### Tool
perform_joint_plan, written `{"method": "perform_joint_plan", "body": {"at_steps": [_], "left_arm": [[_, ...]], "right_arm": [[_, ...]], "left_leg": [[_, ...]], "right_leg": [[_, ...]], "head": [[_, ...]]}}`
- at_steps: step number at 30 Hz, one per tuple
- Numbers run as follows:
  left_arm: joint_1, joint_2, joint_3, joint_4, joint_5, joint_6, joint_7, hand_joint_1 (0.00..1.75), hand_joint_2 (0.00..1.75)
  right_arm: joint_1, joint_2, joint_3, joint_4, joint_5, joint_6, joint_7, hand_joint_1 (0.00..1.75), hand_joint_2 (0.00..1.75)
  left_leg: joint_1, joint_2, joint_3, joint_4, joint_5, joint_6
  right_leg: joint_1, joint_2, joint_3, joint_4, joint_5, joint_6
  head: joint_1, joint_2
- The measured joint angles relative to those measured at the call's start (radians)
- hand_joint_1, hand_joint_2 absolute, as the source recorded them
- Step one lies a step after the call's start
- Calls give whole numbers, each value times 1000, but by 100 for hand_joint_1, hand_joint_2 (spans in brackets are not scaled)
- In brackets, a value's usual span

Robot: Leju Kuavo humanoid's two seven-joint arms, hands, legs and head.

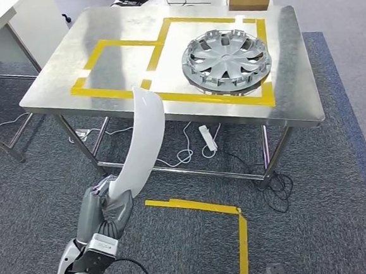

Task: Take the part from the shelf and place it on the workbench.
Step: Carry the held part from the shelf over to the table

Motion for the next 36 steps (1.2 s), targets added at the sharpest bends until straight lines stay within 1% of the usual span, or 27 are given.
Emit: {"method": "perform_joint_plan", "body": {"at_steps": [1, 2, 3, 5, 6, 7, 8, 10, 12, 13, 15, 16, 17, 18, 19, 20, 21, 22, 23, 24, 25, 27, 32, 33, 34, 35, 36], "left_arm": [[4, 1, 0, 0, -1, 1, 1, 175, 175], [8, 1, 0, -1, -3, 1, 2, 175, 175], [11, 2, 0, -1, -6, 3, 2, 175, 175], [18, 4, 1, -6, -9, 6, 3, 175, 175], [20, 4, 1, -9, -10, 7, 3, 175, 175], [23, 5, 1, -13, -11, 8, 4, 175, 175], [25, 6, 1, -17, -11, 6, 6, 175, 175], [29, 8, 1, -23, -14, 2, 10, 175, 175], [34, 10, 1, -25, -16, 0, 11, 175, 175], [36, 12, 1, -25, -16, 0, 11, 175, 175], [38, 14, 2, -25, -16, 0, 11, 175, 175], [40, 15, 2, -25, -16, 0, 11, 175, 175], [42, 16, 2, -25, -15, -1, 10, 175, 175], [43, 17, 2, -25, -13, -5, 11, 175, 175], [43, 17, 1, -25, -12, -13, 14, 175, 175], [40, 17, 1, -26, -11, -23, 19, 175, 175], [37, 17, 1, -26, -11, -35, 24, 175, 175], [32, 17, 0, -26, -12, -44, 29, 175, 175], [28, 16, -1, -27, -12, -51, 32, 175, 175], [25, 16, -2, -27, -12, -56, 34, 175, 175], [22, 15, -4, -27, -12, -60, 35, 175, 175], [16, 14, -8, -27, -12, -67, 35, 175, 175], [11, 14, -10, -27, -12, -71, 35, 175, 175], [8, 14, -10, -28, -12, -71, 35, 175, 175], [5, 14, -11, -28, -12, -72, 35, 175, 175], [2, 14, -13, -28, -11, -73, 35, 175, 175], [-1, 15, -15, -28, -11, -75, 35, 175, 175]], "right_arm": [[1, 0, 0, 0, 3, 0, 0, 0, 0], [3, 0, 0, 0, 6, 1, -1, 0, 0], [6, 0, 1, 0, 11, 2, -1, 0, 0], [12, 0, 6, -4, 21, 5, 2, 0, 0], [13, 0, 10, -8, 26, 8, 8, 0, 0], [15, 0, 14, -16, 29, 13, 19, 0, 0], [17, 0, 18, -28, 31, 17, 35, 0, 0], [31, 0, 26, -69, 30, 25, 79, 0, 0], [58, -3, 38, -127, 24, 30, 118, 0, 0], [70, -5, 43, -153, 21, 31, 130, 0, 0], [89, -6, 51, -188, 19, 33, 141, 0, 0], [97, -7, 53, -201, 17, 33, 143, 0, 0], [106, -8, 55, -213, 14, 32, 144, 0, 0], [113, -8, 56, -220, 10, 30, 142, 0, 0], [116, -9, 57, -225, 3, 27, 137, 0, 0], [115, -9, 56, -224, -4, 25, 129, 0, 0], [110, -9, 56, -217, -12, 24, 114, 0, 0], [101, -9, 55, -205, -19, 24, 96, 0, 0], [92, -9, 54, -190, -25, 25, 77, 0, 0], [83, -9, 53, -173, -30, 24, 60, 0, 0], [77, -9, 52, -157, -33, 23, 47, 0, 0], [69, -8, 51, -131, -35, 21, 33, 0, 0], [64, -8, 50, -119, -36, 22, 28, 0, 0], [61, -8, 50, -116, -36, 22, 27, 0, 0], [56, -8, 48, -110, -36, 22, 25, 0, 0], [50, -8, 46, -97, -36, 24, 23, 0, 0], [45, -8, 45, -85, -36, 26, 22, 0, 0]], "left_leg": [[1, 0, -39, 57, -11, -3], [2, 0, -66, 85, -3, -4], [2, 0, -74, 75, 28, -3], [1, 1, -46, -33, 122, 2], [-1, 2, -27, -90, 155, 6], [-4, 3, -11, -132, 166, 13], [-7, 3, -3, -155, 162, 19], [-8, 2, 8, -175, 147, 35], [-4, -1, 24, -182, 143, 49], [-2, -2, 34, -185, 139, 55], [-2, -1, 45, -186, 128, 63], [-3, -1, 50, -186, 122, 64], [-4, -1, 57, -186, 116, 64], [-4, -2, 66, -186, 108, 64], [-4, -3, 77, -186, 100, 62], [-4, -3, 90, -186, 91, 59], [-4, -2, 100, -186, 83, 55], [-4, -1, 106, -187, 75, 50], [-4, 0, 109, -189, 68, 43], [-4, 1, 114, -188, 67, 35], [-4, 1, 119, -187, 66, 29], [-4, 2, 124, -171, 69, 22], [-3, 2, 110, -140, 71, 19], [-3, 2, 97, -116, 71, 18], [-2, 3, 71, -73, 65, 15], [-1, 3, 22, -17, 47, 11], [1, 3, -16, 0, 51, 9]], "right_leg": [[0, 0, 6, 0, -6, 0], [0, 1, 14, 0, -13, 0], [0, 1, 24, 0, -20, 2], [0, 2, 44, 0, -37, 7], [1, 2, 51, -1, -45, 13], [3, 3, 54, -2, -51, 19], [4, 2, 55, -4, -54, 26], [4, 0, 62, -1, -50, 42], [3, -1, 58, 23, -60, 54], [3, -1, 40, 57, -78, 57], [2, -1, -35, 175, -127, 62], [2, -1, -78, 232, -143, 64], [1, -1, -109, 265, -143, 65], [2, -1, -122, 260, -120, 65], [1, -1, -117, 219, -78, 63], [2, -1, -100, 156, -28, 60], [3, -2, -83, 101, 2, 57], [6, -3, -67, 57, 11, 51], [10, -4, -57, 35, 10, 44], [13, -4, -53, 29, 1, 36], [14, -4, -43, 22, 1, 27], [10, -4, -26, 12, 8, 15], [6, -5, -11, 3, 7, 11], [5, -5, -7, 2, 6, 9], [5, -4, -2, 0, 3, 6], [4, -2, 13, -2, -9, 4], [4, 0, 32, -2, -24, 4]], "head": [[0, 0], [0, 0], [0, 0], [0, 0], [0, 0], [0, 0], [1, 0], [2, 0], [5, 0], [8, 0], [12, 0], [13, 0], [13, 0], [13, 0], [14, 0], [14, 0], [14, 0], [14, 0], [13, 0], [11, 0], [12, 0], [11, 0], [10, 0], [8, 0], [8, 0], [8, 0], [8, 0]]}}
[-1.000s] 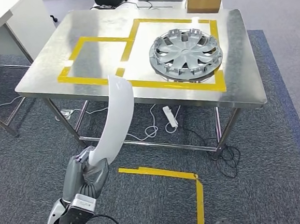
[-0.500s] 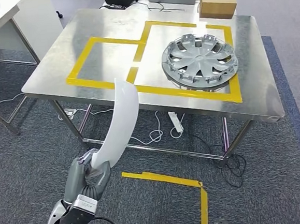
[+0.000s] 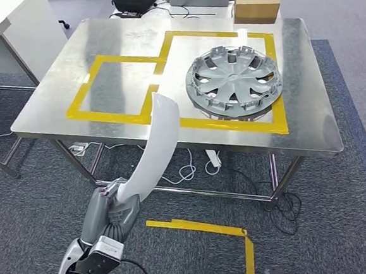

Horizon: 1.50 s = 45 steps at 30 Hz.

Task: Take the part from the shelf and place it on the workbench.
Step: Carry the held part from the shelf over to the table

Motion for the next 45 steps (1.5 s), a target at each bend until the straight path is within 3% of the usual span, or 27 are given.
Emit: {"method": "perform_joint_plan", "body": {"at_steps": [2, 4, 8, 10, 13, 14, 15, 17, 18, 20, 23, 25, 28, 29, 30, 31, 33, 34, 36, 39, 41, 43, 44, 45], "left_arm": [[-2, 1, -3, 0, 1, -3, 0, 175, 175], [-4, 1, -5, 1, 2, -6, 0, 175, 175], [-8, -1, -7, 1, 2, -9, 0, 175, 175], [-13, -3, -9, 1, 2, -9, -1, 175, 175], [-18, -6, -11, 1, 2, -12, -2, 175, 175], [-18, -6, -12, 1, 2, -14, -2, 175, 175], [-19, -6, -13, 1, 1, -15, -2, 175, 175], [-20, -7, -17, 1, 1, -17, -2, 175, 175], [-21, -7, -18, 2, 1, -18, -2, 175, 175], [-24, -8, -20, 3, 1, -19, -3, 175, 175], [-27, -9, -20, 3, 0, -19, -5, 175, 175], [-32, -8, -21, 3, 0, -19, -6, 175, 175], [-33, -7, -22, 3, 0, -19, -7, 175, 175], [-32, -7, -22, 3, 0, -19, -7, 175, 175], [-32, -6, -22, 3, 0, -19, -7, 175, 175], [-32, -6, -22, 3, 0, -19, -7, 175, 175], [-32, -5, -23, 3, 0, -19, -7, 175, 175], [-32, -5, -24, 3, 0, -19, -7, 175, 175], [-30, -4, -25, 3, 0, -20, -7, 175, 175], [-28, -4, -26, 2, -2, -20, -8, 175, 175], [-30, -5, -27, 2, -5, -20, -8, 175, 175], [-30, -6, -27, 2, -8, -19, -8, 175, 175], [-29, -6, -27, 2, -9, -19, -8, 175, 175], [-28, -6, -27, 2, -10, -19, -8, 175, 175]], "right_arm": [[-9, 0, -2, 22, -1, 5, -2, 0, 0], [-15, 0, -3, 31, -2, 7, -3, 0, 0], [-23, 0, -6, 43, -3, 9, -5, 0, 0], [-29, 0, -6, 47, -3, 9, -6, 0, 0], [-33, 0, -6, 56, -2, 12, -6, 0, 0], [-32, 0, -6, 59, -2, 13, -6, 0, 0], [-31, 0, -6, 62, -2, 12, -6, 0, 0], [-31, 0, -7, 67, -2, 12, -7, 0, 0], [-32, 0, -8, 71, -2, 12, -7, 0, 0], [-33, 0, -8, 78, -2, 13, -8, 0, 0], [-31, 1, -8, 82, -2, 13, -8, 0, 0], [-33, 3, -9, 82, -2, 13, -9, 0, 0], [-36, 3, -10, 83, -2, 12, -9, 0, 0], [-35, 3, -10, 83, -2, 13, -9, 0, 0], [-35, 3, -10, 84, -2, 13, -9, 0, 0], [-35, 3, -10, 84, -2, 13, -9, 0, 0], [-36, 4, -10, 85, -2, 13, -9, 0, 0], [-37, 4, -10, 86, -2, 13, -9, 0, 0], [-39, 4, -10, 89, -3, 13, -9, 0, 0], [-42, 4, -10, 91, 0, 14, -10, 0, 0], [-46, 4, -10, 92, 2, 15, -12, 0, 0], [-48, 4, -9, 95, 5, 17, -13, 0, 0], [-46, 4, -9, 96, 7, 17, -13, 0, 0], [-44, 4, -9, 98, 9, 18, -13, 0, 0]], "left_leg": [[0, 1, -41, -50, 58, 1], [-4, 2, -25, -136, 113, 10], [-5, -1, -6, -158, 111, 34], [-3, 0, 13, -165, 104, 48], [-5, -1, 29, -167, 86, 58], [-5, -2, 36, -167, 80, 57], [-5, -4, 46, -167, 72, 56], [-5, -5, 69, -168, 53, 50], [-5, -5, 79, -168, 45, 46], [-6, -5, 90, -169, 34, 33], [-7, -4, 97, -156, 35, 16], [-6, -2, 61, -88, 29, 6], [-3, -1, -51, 79, -37, -5], [-2, -1, -78, 104, -51, -5], [-2, -1, -92, 100, -46, -4], [-3, -1, -90, 62, -14, 0], [-8, -1, -66, -54, 83, 14], [-13, 0, -55, -99, 105, 21], [-19, -1, -44, -134, 111, 33], [-15, -2, -14, -155, 117, 49], [-12, -1, 6, -167, 113, 57], [-13, -2, 15, -170, 102, 62], [-13, -3, 22, -170, 95, 63], [-14, -5, 31, -170, 87, 63]], "right_leg": [[0, 4, 42, 0, -35, 7], [3, 5, 55, -2, -54, 18], [4, 1, 64, 18, -62, 39], [3, 1, 21, 90, -91, 45], [3, 1, -101, 257, -152, 53], [3, 1, -126, 271, -143, 54], [3, 1, -134, 250, -112, 54], [3, 1, -110, 139, -19, 50], [5, 0, -98, 86, 6, 47], [10, -2, -82, 37, 17, 34], [8, -2, -61, 19, 20, 14], [3, -1, -36, 6, 17, 5], [2, -1, -7, 0, -2, -1], [2, 0, 2, 0, -10, -1], [2, 2, 14, 0, -20, -1], [2, 3, 27, 0, -29, 1], [3, 5, 55, 0, -50, 6], [4, 6, 64, 0, -59, 10], [6, 5, 71, 1, -73, 22], [5, 2, 81, 19, -82, 38], [4, 2, 32, 98, -104, 45], [4, 2, -55, 217, -145, 52], [4, 2, -92, 254, -160, 53], [4, 2, -114, 258, -156, 53]], "head": [[1, 0], [0, 0], [1, 0], [4, 0], [8, 0], [8, 0], [8, 0], [8, 0], [7, 0], [5, 0], [4, 0], [1, 0], [-2, 0], [-2, 0], [-2, 0], [-2, 0], [-1, 0], [-1, 0], [-1, 0], [2, 0], [6, 0], [9, 0], [9, 0], [9, 0]]}}
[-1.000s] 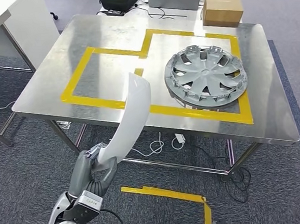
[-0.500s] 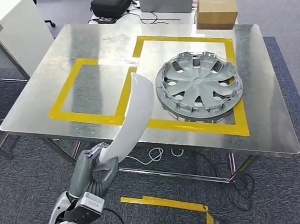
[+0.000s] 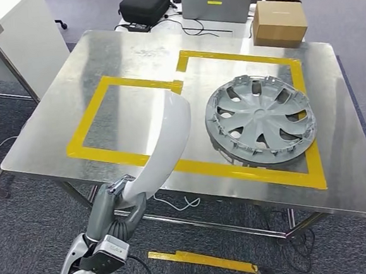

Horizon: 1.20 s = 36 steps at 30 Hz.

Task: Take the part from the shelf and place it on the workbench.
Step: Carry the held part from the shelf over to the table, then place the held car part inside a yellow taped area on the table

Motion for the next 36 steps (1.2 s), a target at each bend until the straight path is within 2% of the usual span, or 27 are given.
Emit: {"method": "perform_joint_plan", "body": {"at_steps": [1, 3, 5, 7, 9, 10, 11, 14, 15, 16, 18, 20, 21, 22, 23, 26, 30, 36], "left_arm": [[1, 0, 0, 0, -1, 0, 0, 175, 175], [1, 0, 0, 0, -3, 0, 0, 175, 175], [0, 0, 0, 0, -4, 0, 0, 175, 175], [0, -1, 0, 0, -5, 1, 1, 175, 175], [-1, -1, -1, -1, -8, 1, 1, 175, 175], [-3, 0, -2, -2, -11, 1, 1, 175, 175], [-6, 0, -2, -2, -18, 0, 0, 175, 175], [-17, 1, -7, -2, -61, -4, -1, 175, 175], [-23, 1, -10, -2, -84, -6, -1, 175, 175], [-32, 2, -14, -2, -114, -9, -2, 175, 175], [-61, 4, -26, -2, -194, -14, -3, 175, 175], [-107, 14, -44, 4, -267, -15, -14, 175, 175], [-137, 23, -55, 10, -297, -14, -22, 175, 175], [-172, 32, -65, 20, -326, -14, -31, 175, 175], [-207, 41, -74, 31, -355, -15, -37, 175, 175], [-302, 65, -103, 75, -427, -28, -44, 175, 175], [-417, 99, -142, 154, -509, -66, -42, 175, 175], [-552, 159, -206, 305, -660, -54, -26, 175, 175]], "right_arm": [[2, 0, 0, 2, 2, 0, 0, 0, 0], [3, 0, 0, 4, 3, 1, -2, 0, 0], [1, 0, 0, 9, 4, 1, -3, 0, 0], [1, 0, 0, 12, 5, 2, -3, 0, 0], [3, 0, 0, 13, 6, 2, -4, 0, 0], [2, 1, 0, 13, 7, 2, -5, 0, 0], [0, 1, 0, 13, 8, 2, -5, 0, 0], [-3, 1, 1, 14, 17, 9, -6, 0, 0], [-4, 1, 2, 15, 21, 12, -6, 0, 0], [-4, 1, 3, 16, 26, 15, -6, 0, 0], [-8, 1, 7, 17, 37, 24, -6, 0, 0], [-17, 1, 14, 20, 49, 36, -5, 0, 0], [-22, 1, 18, 22, 55, 42, -4, 0, 0], [-28, 1, 23, 24, 61, 48, -1, 0, 0], [-33, 1, 28, 25, 66, 54, 1, 0, 0], [-46, 1, 38, 30, 74, 65, 7, 0, 0], [-58, 1, 51, 37, 84, 75, 12, 0, 0], [-62, 1, 63, 43, 93, 87, 17, 0, 0]], "left_leg": [[-1, -2, 12, 0, -9, -1], [-2, -3, 38, -1, -29, -4], [-3, -3, 53, -3, -44, -13], [-4, -3, 62, -2, -48, -25], [-4, -2, 64, 14, -52, -36], [-3, -1, 53, 40, -61, -41], [-1, -1, 31, 83, -78, -47], [9, 1, -73, 244, -140, -64], [12, 1, -96, 260, -137, -67], [14, 1, -103, 242, -111, -70], [16, 2, -85, 130, -7, -69], [11, 3, -72, 41, 49, -60], [9, 4, -73, 25, 57, -55], [7, 4, -74, 19, 54, -51], [7, 4, -73, 13, 64, -48], [8, 3, -73, 8, 67, -47], [7, 3, -74, 7, 64, -42], [6, 5, -72, 7, 64, -36]], "right_leg": [[0, 0, -7, -27, 26, -1], [2, 0, 11, -141, 126, -9], [8, -1, 26, -219, 175, -22], [12, -2, 32, -235, 173, -37], [8, -2, 56, -249, 181, -49], [5, -2, 71, -257, 180, -54], [2, -3, 83, -263, 178, -58], [1, -2, 108, -267, 161, -62], [0, -2, 117, -267, 154, -61], [-1, -1, 128, -267, 146, -59], [-3, 0, 148, -267, 129, -51], [-3, 0, 157, -264, 114, -39], [-2, -1, 154, -263, 110, -33], [0, -2, 155, -260, 107, -31], [1, -3, 152, -259, 107, -31], [1, -4, 155, -263, 114, -32], [1, -4, 160, -283, 108, -28], [1, -4, 154, -286, 110, -22]], "head": [[0, 0], [-1, 0], [-2, 0], [-3, 0], [-4, 0], [-5, 0], [-6, 0], [-7, 0], [-7, 0], [-7, 0], [-7, 0], [-8, 0], [-8, 0], [-8, 0], [-8, 0], [-7, 0], [-7, 0], [-7, 0]]}}
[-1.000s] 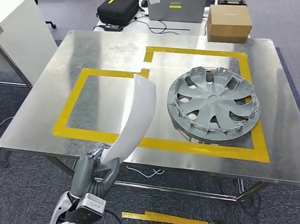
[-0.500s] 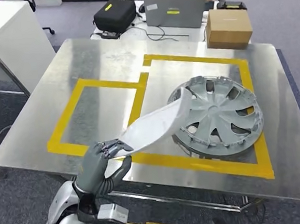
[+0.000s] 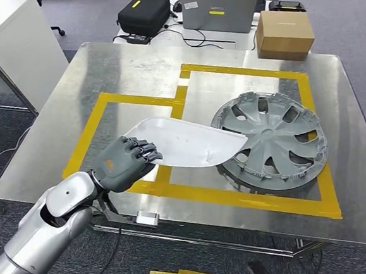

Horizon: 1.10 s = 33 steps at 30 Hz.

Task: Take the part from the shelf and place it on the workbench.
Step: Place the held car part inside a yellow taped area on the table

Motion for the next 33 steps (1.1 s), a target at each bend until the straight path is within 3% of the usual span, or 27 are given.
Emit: {"method": "perform_joint_plan", "body": {"at_steps": [6, 15, 25, 33], "left_arm": [[-85, 49, -59, 131, -51, -67, 24, 175, 175], [-144, 85, -115, 236, -46, -143, 79, 175, 175], [-177, 103, -106, 385, -45, -152, 168, 175, 175], [-178, 105, -90, 427, -45, -151, 183, 175, 175]], "right_arm": [[7, -10, 8, 7, 1, 14, -30, 0, 0], [13, -27, 15, 26, -9, 13, -53, 0, 0], [26, -31, 14, 35, -34, -1, -62, 0, 0], [30, -31, 14, 40, -37, -2, -62, 0, 0]], "left_leg": [[0, 0, 2, -1, 3, 0], [1, 1, 2, -3, 3, -1], [1, 1, 4, -5, 4, -2], [1, 1, 4, -4, 3, -2]], "right_leg": [[0, 0, 1, 1, 2, 2], [1, 0, 11, 1, 2, 2], [1, 0, 2, 1, 0, 0], [1, 0, 3, 1, 0, 0]], "head": [[0, 0], [0, 0], [0, 0], [0, 0]]}}
